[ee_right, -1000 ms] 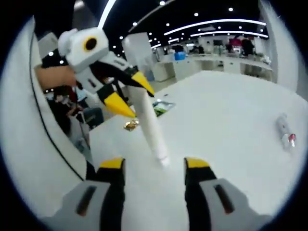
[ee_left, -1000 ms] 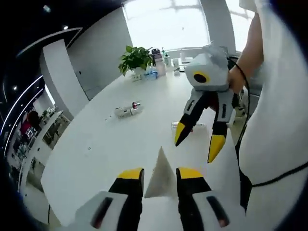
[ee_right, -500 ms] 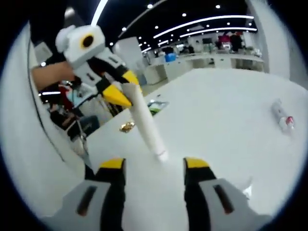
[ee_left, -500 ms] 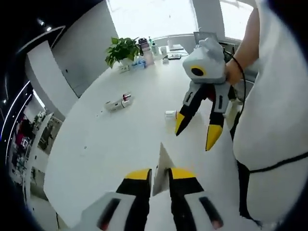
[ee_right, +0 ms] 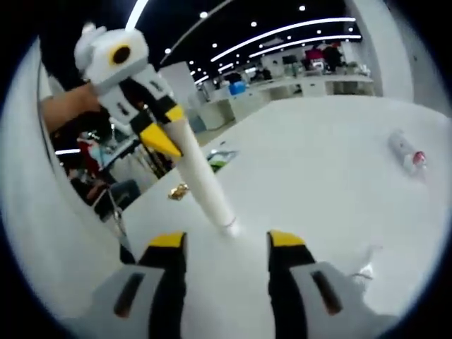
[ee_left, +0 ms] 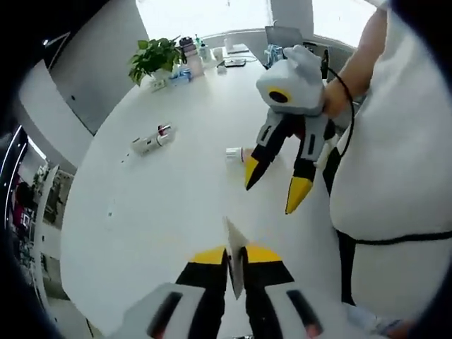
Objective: Arrange the skincare products in the storage area until every visible bottle or jar stands upright without overlapping.
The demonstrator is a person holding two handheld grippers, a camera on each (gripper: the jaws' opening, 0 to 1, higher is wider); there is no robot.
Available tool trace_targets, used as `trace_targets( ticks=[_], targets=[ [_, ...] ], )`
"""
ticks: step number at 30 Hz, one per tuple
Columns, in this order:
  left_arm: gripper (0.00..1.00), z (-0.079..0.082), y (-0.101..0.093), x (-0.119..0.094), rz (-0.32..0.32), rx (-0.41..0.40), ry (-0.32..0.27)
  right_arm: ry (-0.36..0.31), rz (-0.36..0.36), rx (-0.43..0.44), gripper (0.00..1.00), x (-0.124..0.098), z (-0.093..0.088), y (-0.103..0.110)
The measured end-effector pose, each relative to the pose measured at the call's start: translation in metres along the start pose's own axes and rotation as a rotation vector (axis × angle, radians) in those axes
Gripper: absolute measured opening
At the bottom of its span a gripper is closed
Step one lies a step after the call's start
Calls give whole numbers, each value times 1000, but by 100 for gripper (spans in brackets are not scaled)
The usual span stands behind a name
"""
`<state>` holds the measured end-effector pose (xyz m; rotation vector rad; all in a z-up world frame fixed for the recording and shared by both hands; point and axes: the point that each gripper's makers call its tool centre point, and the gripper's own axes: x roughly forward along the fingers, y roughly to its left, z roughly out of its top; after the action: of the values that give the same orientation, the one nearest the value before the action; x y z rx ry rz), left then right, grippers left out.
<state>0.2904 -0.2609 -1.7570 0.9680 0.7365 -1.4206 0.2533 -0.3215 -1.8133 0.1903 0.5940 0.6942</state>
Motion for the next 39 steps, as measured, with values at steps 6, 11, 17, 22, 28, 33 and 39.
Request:
trace_targets(
  ticks=[6,11,17,22,28,33,39],
  targets=[
    [2,7,-6,1,-55,-20,2,-17,-19,24,42,-5,-1,-8],
    [1,11,-5,3,-65,-28,6,-20,-39,22,43,-9,-1,-13],
    [0,13,-1,2,-69,-35,15,-28,-56,6,43,-9,2,-16],
    [0,18,6,-2,-51,-62,-4,-47,-83,-14,45,-9,11,-20],
    [0,24,16,-2,-46,-72,-5,-66,-145,-131,50,-10,30,-27],
    [0,32,30,-1,-38,-82,-5,-85,-150,-171,53,-5,46,-27],
    [0,41,44,-1,-40,-66,-2,-108,-140,-208,54,0,66,-30]
  ],
)
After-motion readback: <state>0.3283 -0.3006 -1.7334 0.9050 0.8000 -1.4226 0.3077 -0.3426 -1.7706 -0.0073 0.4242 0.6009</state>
